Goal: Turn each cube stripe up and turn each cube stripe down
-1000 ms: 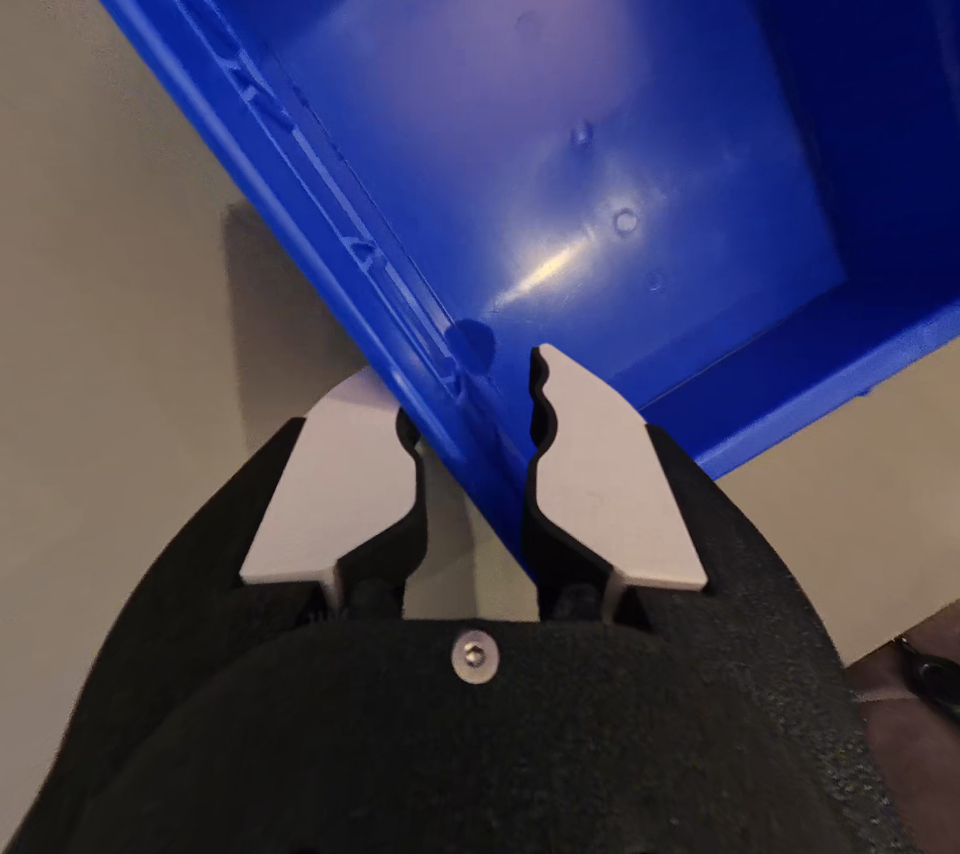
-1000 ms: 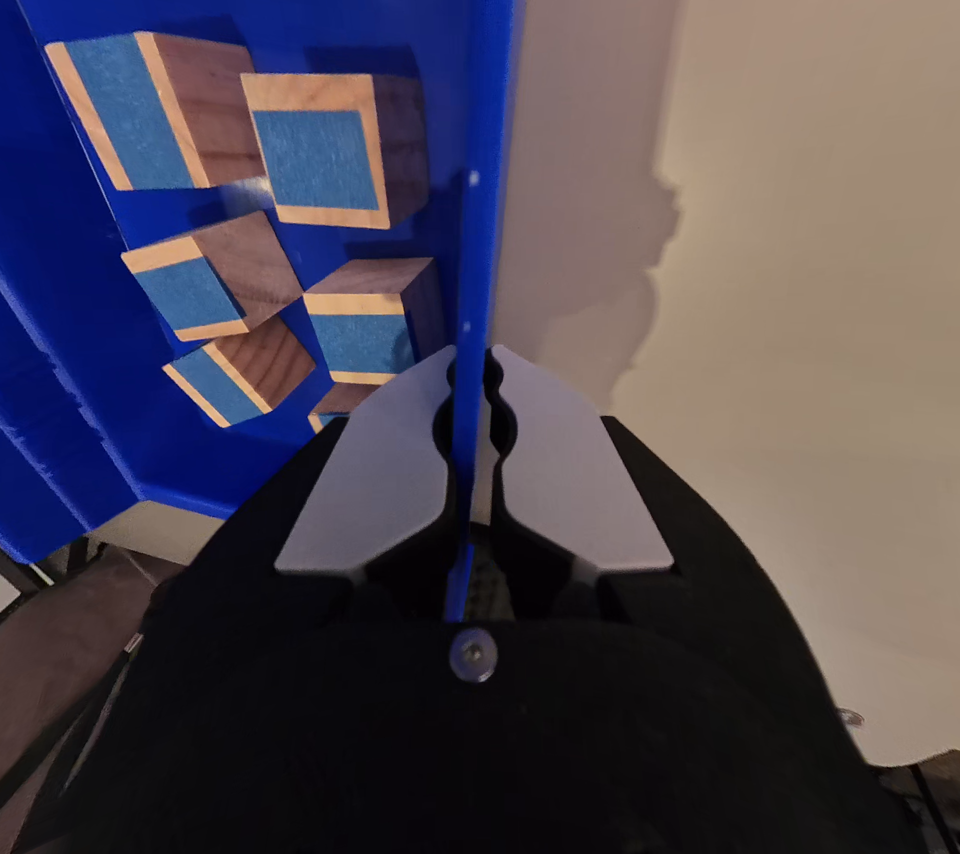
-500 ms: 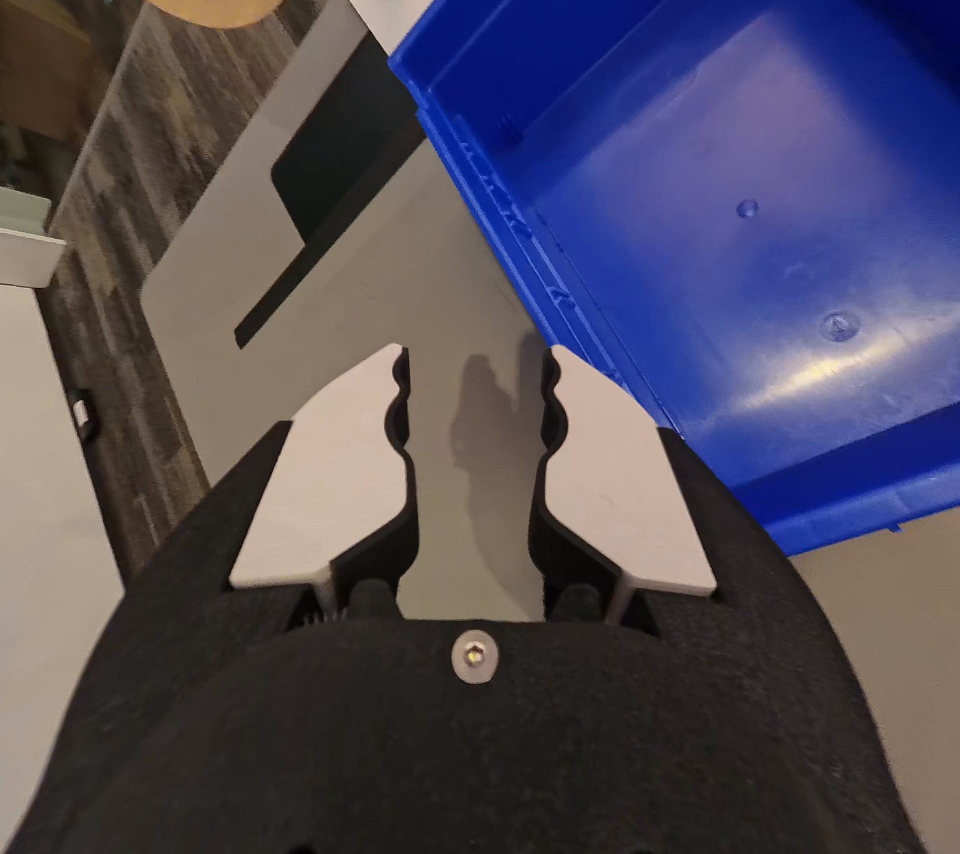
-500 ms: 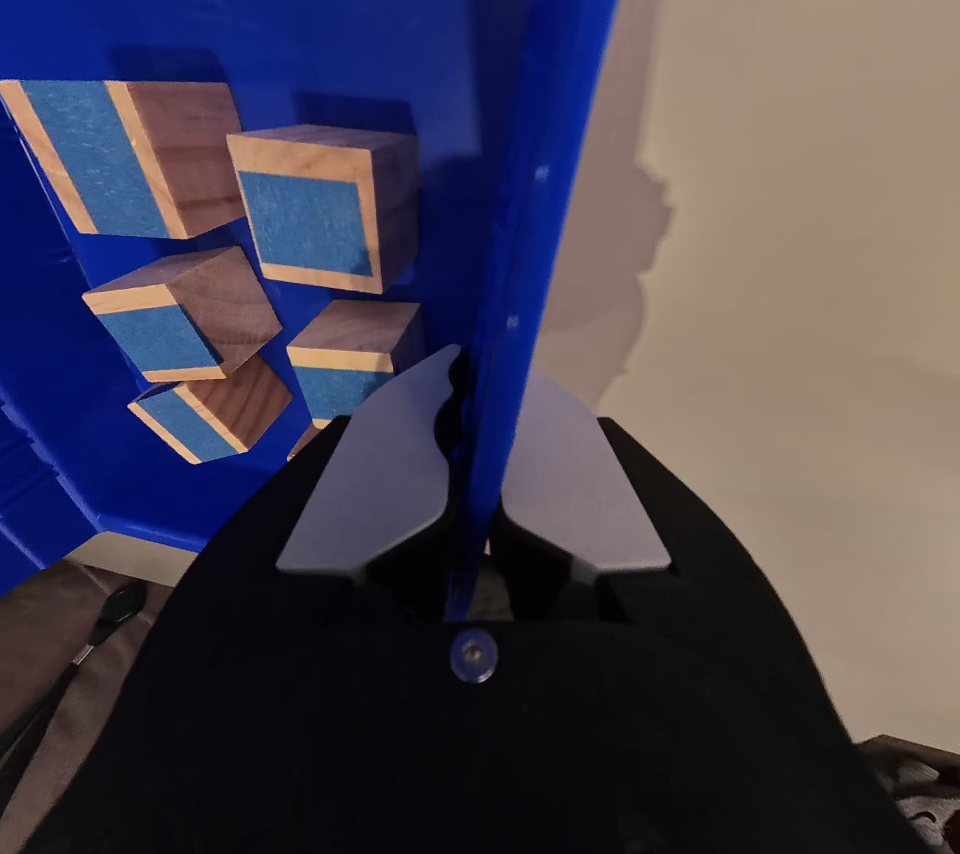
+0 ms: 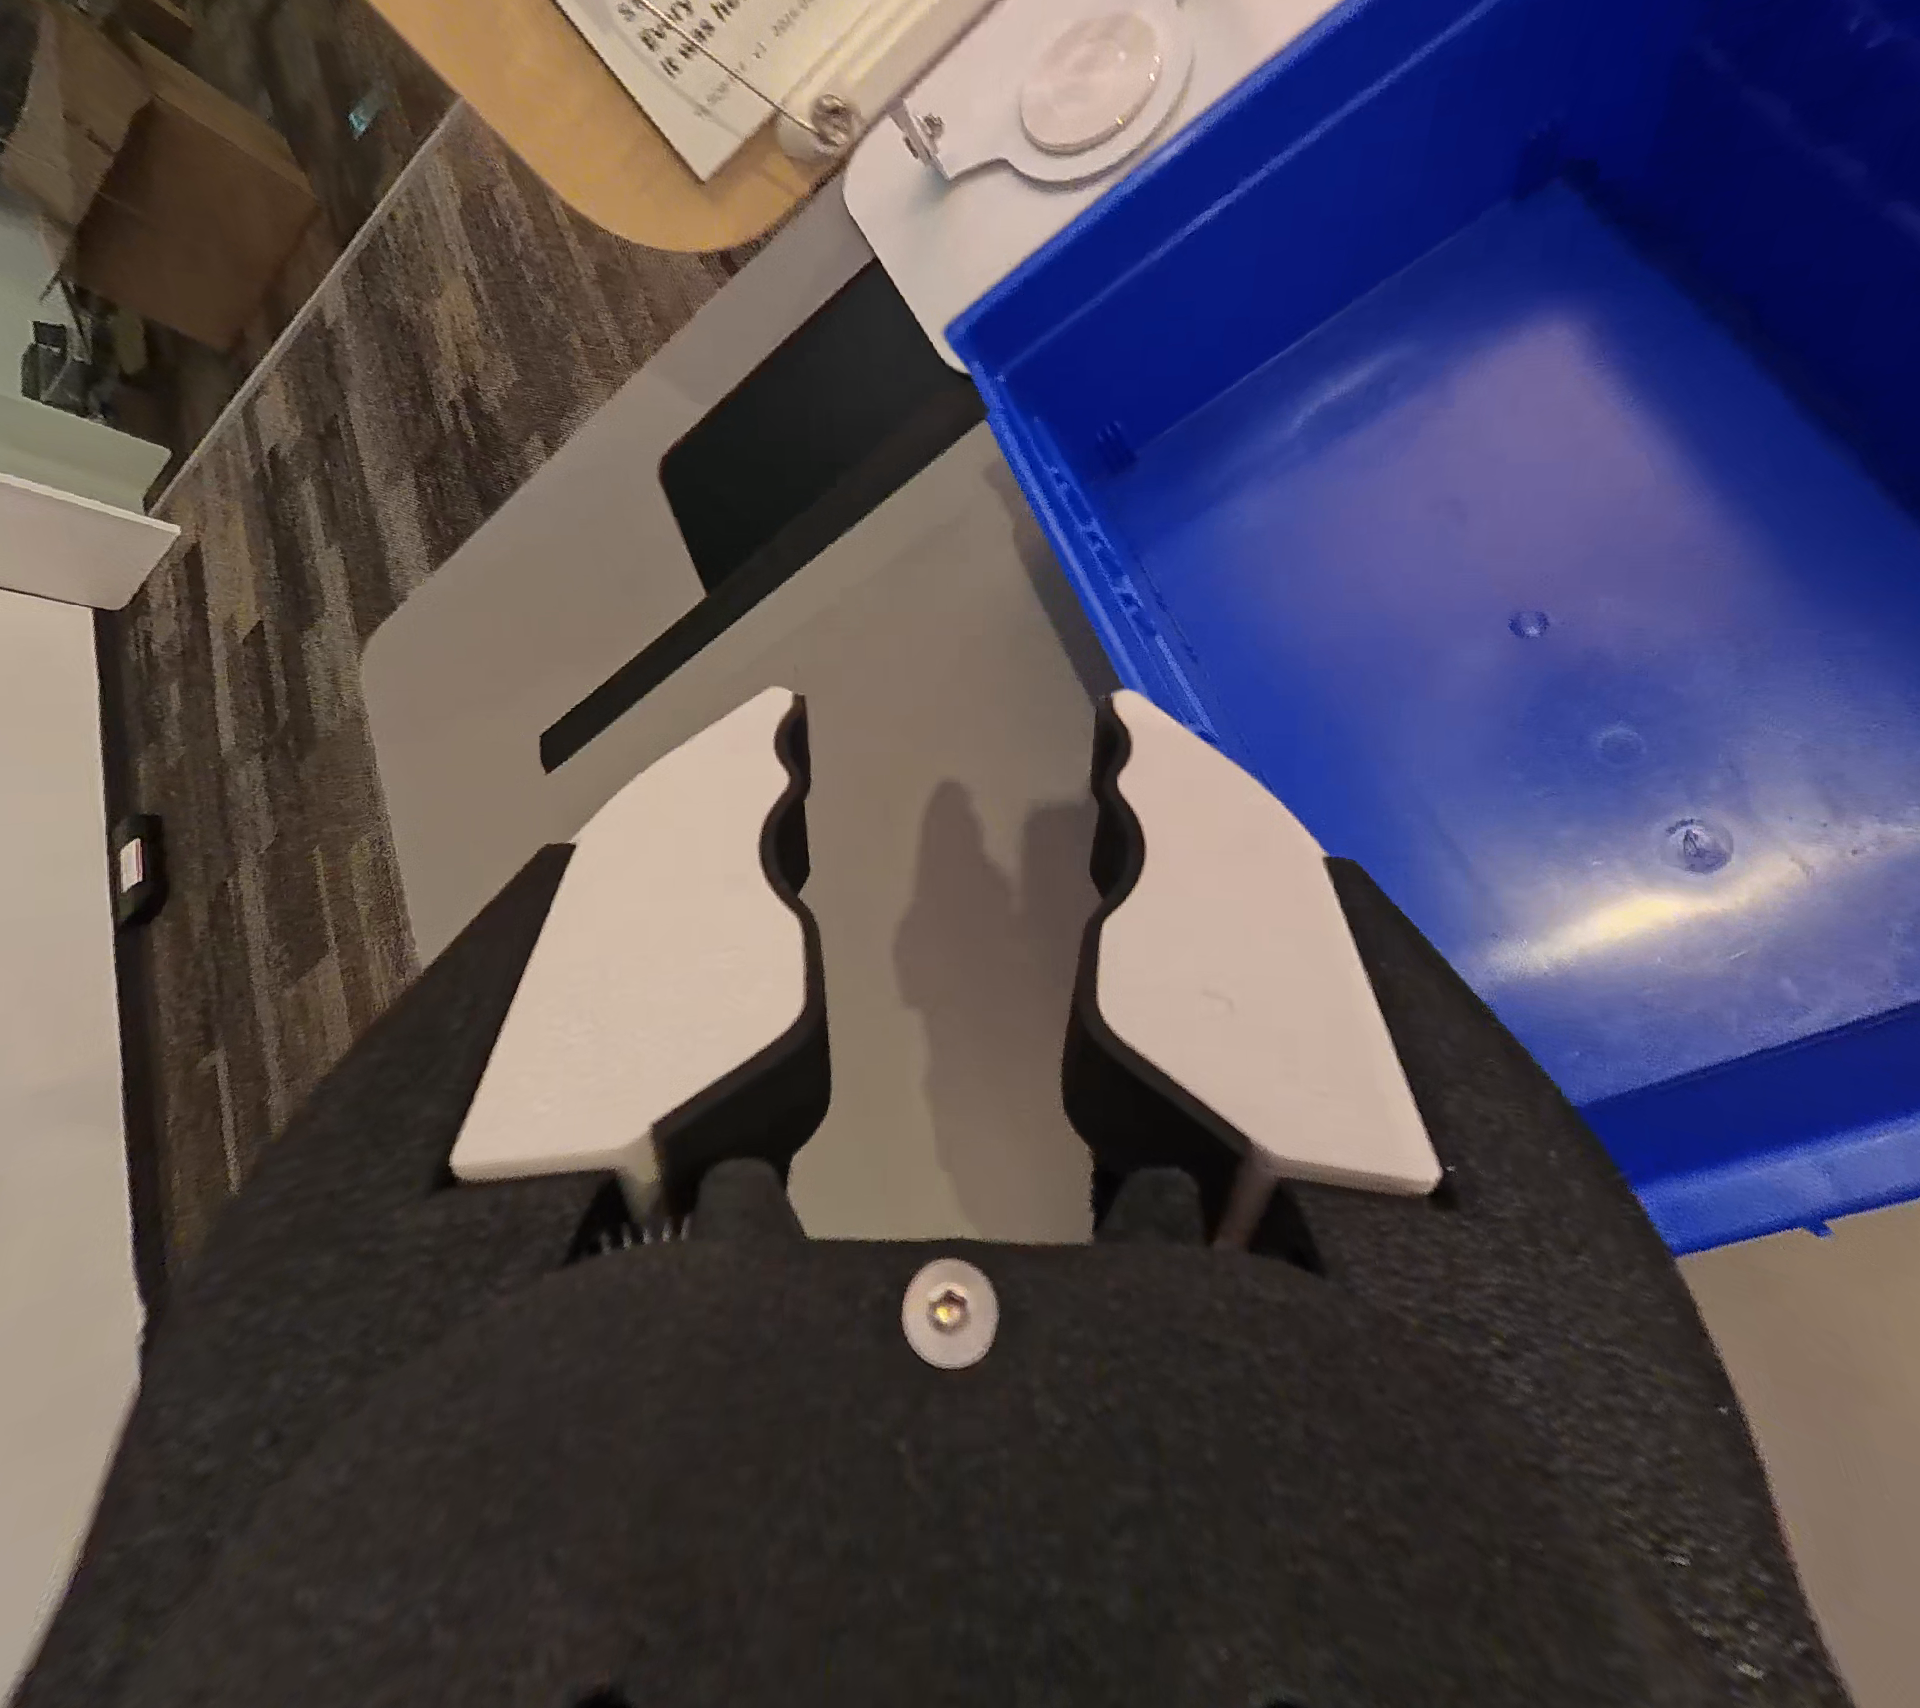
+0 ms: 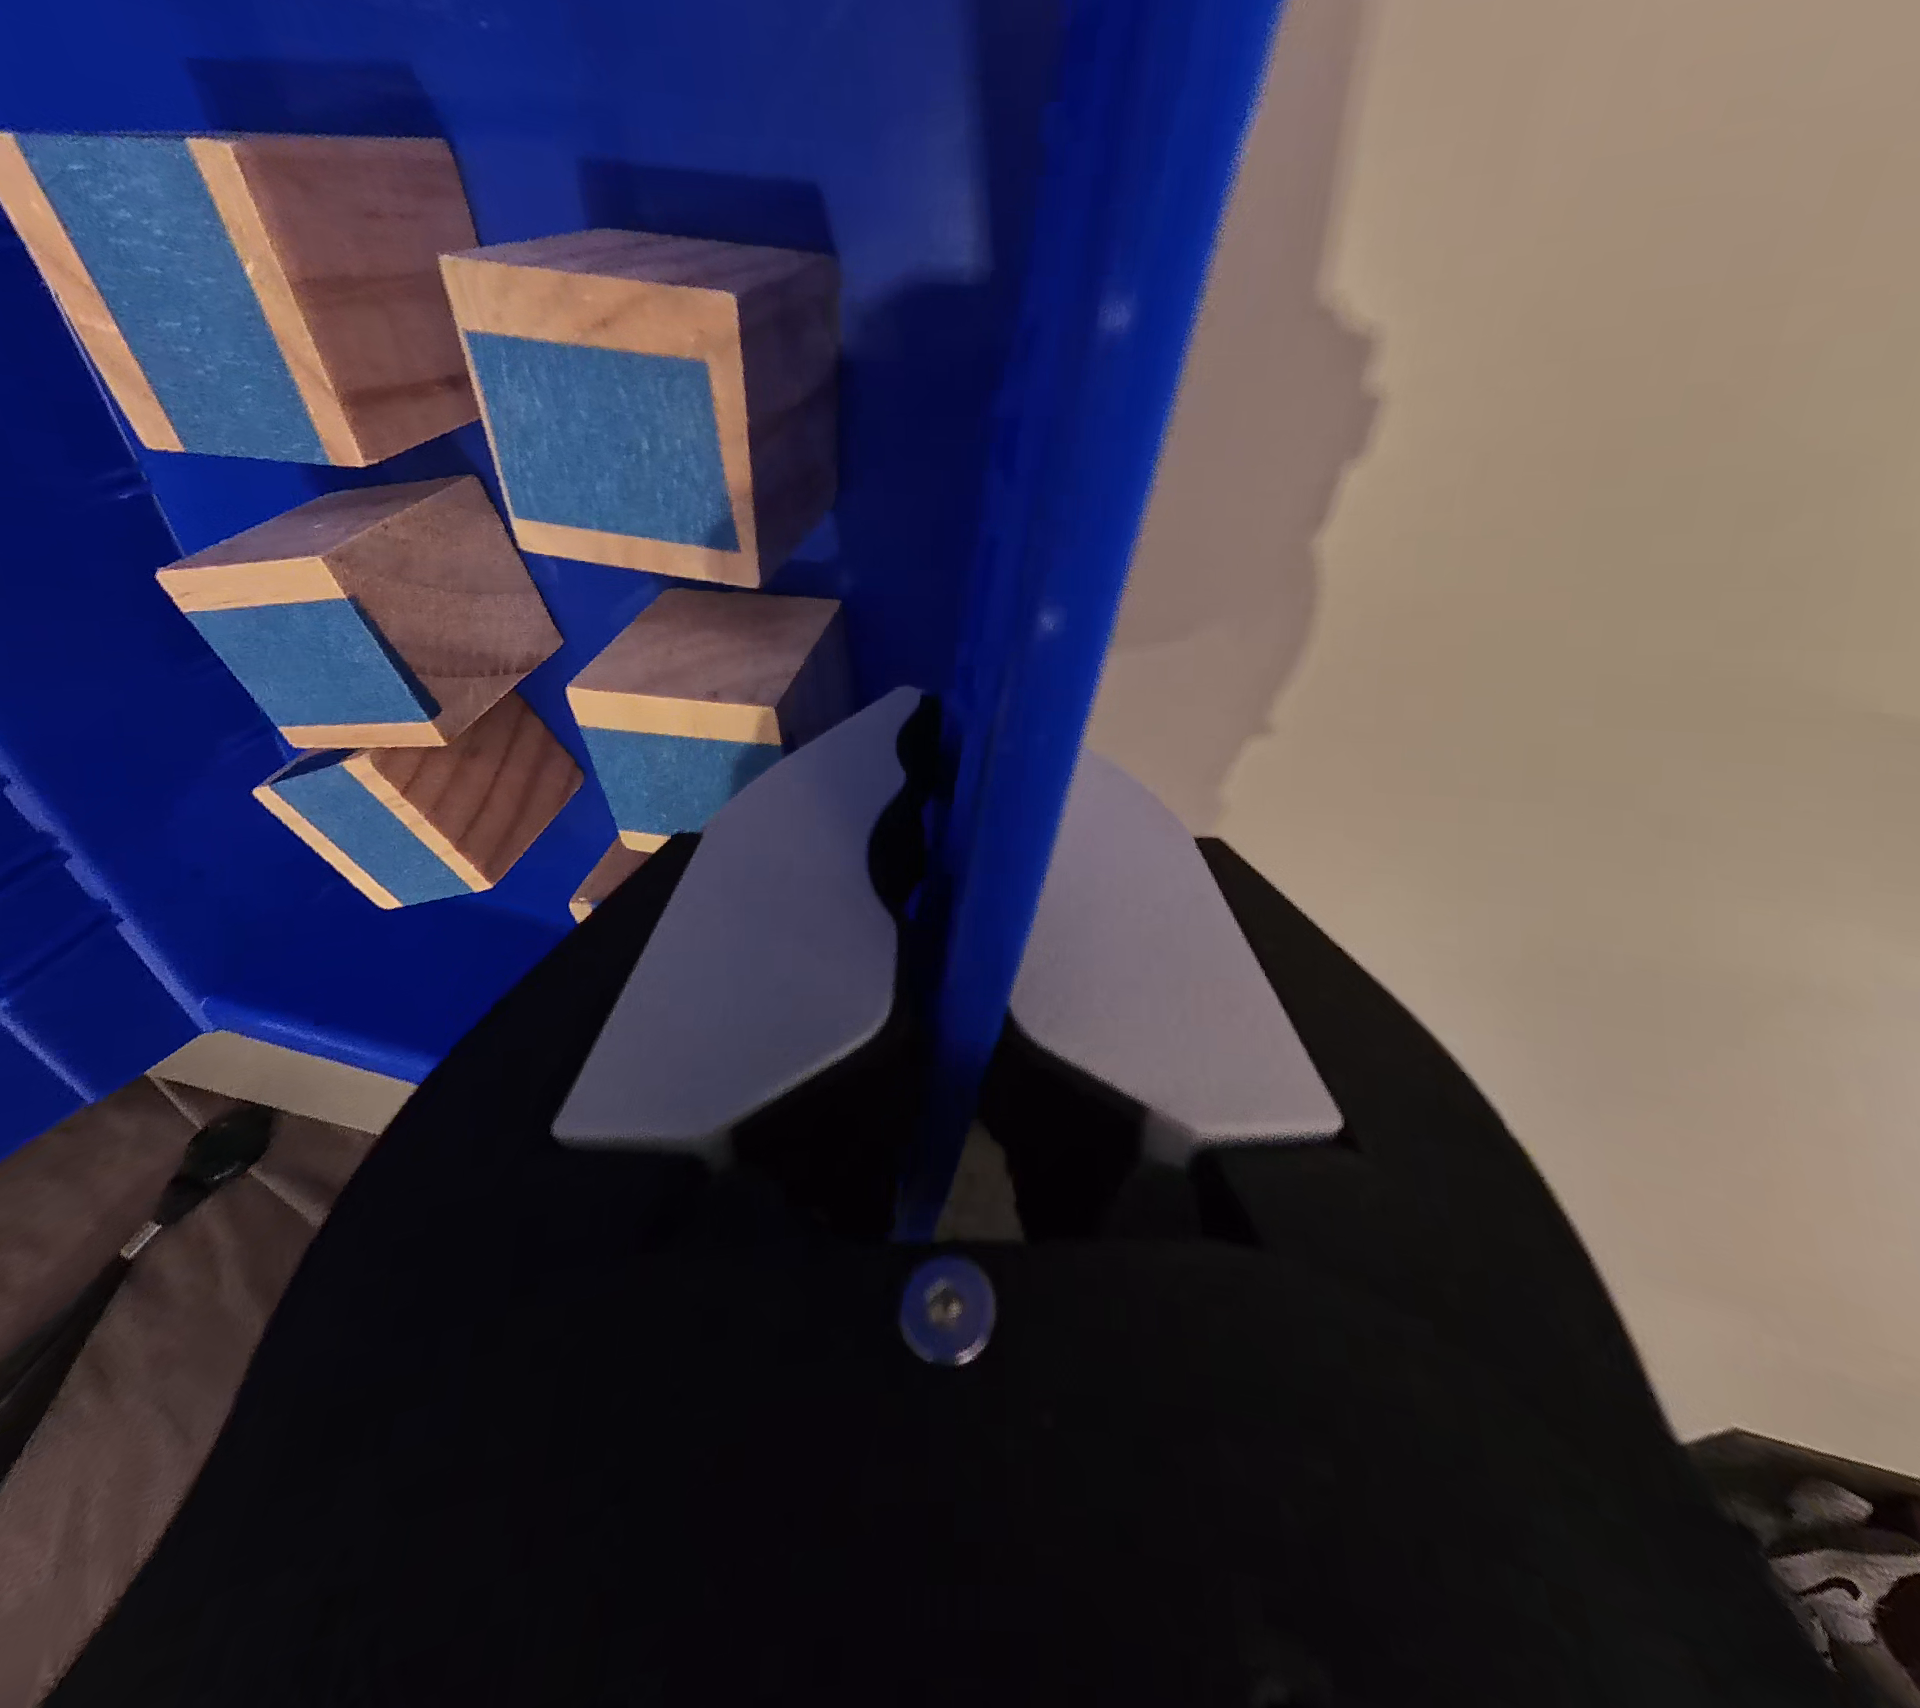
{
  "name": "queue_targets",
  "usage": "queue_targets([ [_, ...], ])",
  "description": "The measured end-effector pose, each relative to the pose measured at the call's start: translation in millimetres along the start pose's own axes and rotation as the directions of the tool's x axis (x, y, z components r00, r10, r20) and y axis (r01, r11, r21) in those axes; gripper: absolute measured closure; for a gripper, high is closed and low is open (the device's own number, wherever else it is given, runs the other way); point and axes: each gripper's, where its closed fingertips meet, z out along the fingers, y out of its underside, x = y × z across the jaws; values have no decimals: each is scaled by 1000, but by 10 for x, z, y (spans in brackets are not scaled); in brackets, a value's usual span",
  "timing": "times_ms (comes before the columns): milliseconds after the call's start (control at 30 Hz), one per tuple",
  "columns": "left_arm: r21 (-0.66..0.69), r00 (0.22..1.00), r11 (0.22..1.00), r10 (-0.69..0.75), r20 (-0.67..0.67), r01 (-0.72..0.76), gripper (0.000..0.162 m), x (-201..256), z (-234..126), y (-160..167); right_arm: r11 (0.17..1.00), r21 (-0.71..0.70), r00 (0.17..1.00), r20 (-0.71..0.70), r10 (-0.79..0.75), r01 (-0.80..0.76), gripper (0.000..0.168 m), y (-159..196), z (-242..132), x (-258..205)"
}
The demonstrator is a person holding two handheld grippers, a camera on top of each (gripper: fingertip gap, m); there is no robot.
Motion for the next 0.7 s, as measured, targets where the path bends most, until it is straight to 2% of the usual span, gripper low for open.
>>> queue_targets([
  [233,56,995,994,-94,-14,95,109,-266,-122,-65,998,3,997,-20,69,-69,163,300,-275,347],
  [400,52,984,983,-177,18,176,108,-576,-165,91,996,37,995,-41,86,-85,162,425,-676,395],
  [533,56,976,976,-213,43,210,108,-772,-179,213,998,46,996,-75,56,-53,162,399,-1069,208],
  [700,52,959,966,-257,121,253,108,-1089,-271,409,997,47,996,-75,-50,53,163,158,-1422,-393],
])
